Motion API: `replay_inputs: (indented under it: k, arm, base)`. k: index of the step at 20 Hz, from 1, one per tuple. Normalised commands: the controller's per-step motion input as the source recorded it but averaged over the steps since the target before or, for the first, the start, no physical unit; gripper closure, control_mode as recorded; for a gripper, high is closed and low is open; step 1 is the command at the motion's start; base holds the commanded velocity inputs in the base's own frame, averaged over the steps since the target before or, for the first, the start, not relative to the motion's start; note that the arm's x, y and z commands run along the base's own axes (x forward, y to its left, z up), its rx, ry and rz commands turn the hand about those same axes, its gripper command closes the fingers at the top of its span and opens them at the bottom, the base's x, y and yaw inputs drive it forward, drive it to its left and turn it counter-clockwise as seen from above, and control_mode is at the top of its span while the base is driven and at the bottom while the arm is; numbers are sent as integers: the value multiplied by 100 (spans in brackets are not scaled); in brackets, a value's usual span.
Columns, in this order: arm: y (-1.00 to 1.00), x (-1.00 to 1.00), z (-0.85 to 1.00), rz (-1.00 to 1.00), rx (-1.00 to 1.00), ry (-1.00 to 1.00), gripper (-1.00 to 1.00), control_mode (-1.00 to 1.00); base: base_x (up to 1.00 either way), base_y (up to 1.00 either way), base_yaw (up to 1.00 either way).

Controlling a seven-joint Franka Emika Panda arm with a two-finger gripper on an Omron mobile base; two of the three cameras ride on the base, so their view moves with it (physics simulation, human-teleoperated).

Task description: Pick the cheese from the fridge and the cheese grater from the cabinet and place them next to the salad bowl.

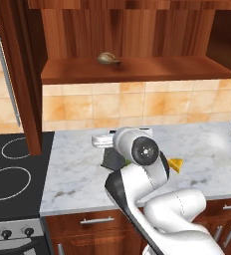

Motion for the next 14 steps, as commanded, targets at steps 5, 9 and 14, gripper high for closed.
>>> replay_inputs:
  k: [5, 9, 14]
  arm:
    - [11, 0, -50, 0, 0, 0, 100, -100]
    - [21, 1, -57, 0, -5, -4, 100, -100]
    - [10, 36, -42, 0, -8, -8, 100, -100]
  base:
    - [0, 0, 0]
    - [0, 0, 0]
    - [0, 0, 0]
